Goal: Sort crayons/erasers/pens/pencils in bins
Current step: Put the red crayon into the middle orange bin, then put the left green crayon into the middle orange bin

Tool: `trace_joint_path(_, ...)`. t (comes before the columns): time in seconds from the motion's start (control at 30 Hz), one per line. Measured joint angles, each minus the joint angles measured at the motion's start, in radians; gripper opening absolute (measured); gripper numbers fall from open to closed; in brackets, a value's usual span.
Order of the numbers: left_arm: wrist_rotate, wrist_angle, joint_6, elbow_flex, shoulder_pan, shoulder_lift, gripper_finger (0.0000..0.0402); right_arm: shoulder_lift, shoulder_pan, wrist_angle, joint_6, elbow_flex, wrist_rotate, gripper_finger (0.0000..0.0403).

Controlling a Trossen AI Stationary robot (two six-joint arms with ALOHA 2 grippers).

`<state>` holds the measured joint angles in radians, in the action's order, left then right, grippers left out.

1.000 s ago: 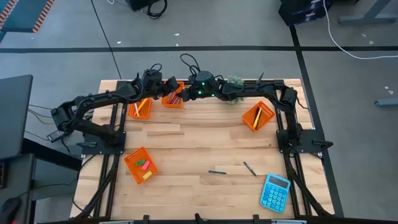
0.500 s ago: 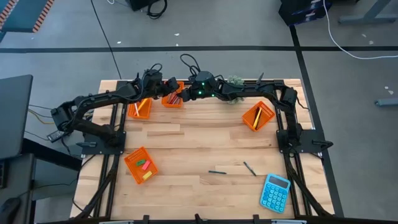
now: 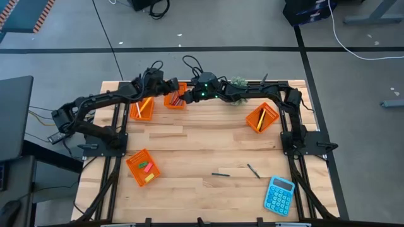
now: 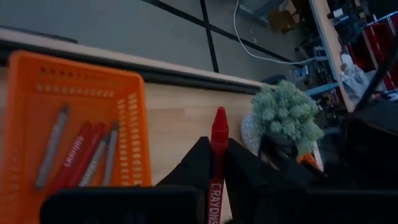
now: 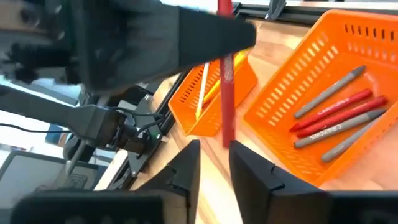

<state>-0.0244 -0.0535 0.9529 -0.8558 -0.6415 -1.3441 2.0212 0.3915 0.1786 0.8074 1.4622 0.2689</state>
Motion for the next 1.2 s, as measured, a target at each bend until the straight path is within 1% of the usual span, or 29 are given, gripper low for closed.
trace_joint_path(0.1, 0.017, -0.001, -0.026, 0.000, -0.019, 0.000, 0.0037, 0.000, -0.002, 0.001, 0.012, 0.000, 0.013, 0.0111)
trace_joint_path(0.2, 0.042, -0.006, -0.052, 0.000, -0.045, 0.000, 0.0062, 0.000, -0.002, 0.001, 0.017, 0.000, 0.040, 0.0128)
trace_joint_path(0.27, 0.043, -0.019, -0.084, 0.000, -0.066, 0.000, 0.0068, 0.000, -0.002, 0.001, 0.019, 0.000, 0.078, 0.0134)
trace_joint_path(0.33, 0.042, -0.046, -0.136, 0.000, -0.082, 0.000, 0.0063, 0.000, -0.002, 0.002, 0.024, 0.000, 0.137, 0.0137)
trace_joint_path(0.43, 0.043, -0.081, -0.233, 0.000, -0.088, 0.000, 0.0041, 0.000, -0.005, 0.002, 0.031, 0.000, 0.218, 0.0137)
trace_joint_path(0.57, 0.035, -0.095, -0.303, 0.000, -0.087, 0.000, 0.0008, 0.000, -0.015, 0.003, 0.009, 0.000, 0.278, 0.0131)
trace_joint_path(0.63, 0.021, -0.095, -0.311, 0.000, -0.093, 0.000, 0.0007, 0.000, -0.020, 0.003, 0.021, 0.000, 0.295, 0.0128)
trace_joint_path(0.73, 0.020, -0.105, -0.315, 0.000, -0.104, 0.000, 0.0019, 0.000, -0.029, 0.003, 0.030, 0.000, 0.311, 0.0124)
trace_joint_path(0.83, 0.036, -0.125, -0.353, 0.000, -0.116, 0.000, 0.0025, -0.001, -0.036, 0.000, 0.039, 0.000, 0.354, 0.0121)
trace_joint_path(0.93, 0.097, -0.147, -0.384, 0.000, -0.129, 0.000, 0.0019, -0.022, -0.040, -0.100, -0.002, 0.000, 0.398, 0.0117)
trace_joint_path(1.03, 0.198, -0.142, -0.402, 0.000, -0.131, 0.008, 0.0009, -0.078, -0.041, -0.314, -0.137, -0.001, 0.395, 0.0113)
trace_joint_path(1.13, 0.282, -0.140, -0.426, -0.008, -0.116, 0.025, 0.0006, -0.150, -0.041, -0.565, -0.273, -0.001, 0.322, 0.0109)
trace_joint_path(1.2, 0.319, -0.140, -0.452, -0.018, -0.095, 0.039, 0.0009, -0.197, -0.046, -0.734, -0.312, -0.001, 0.246, 0.0108)
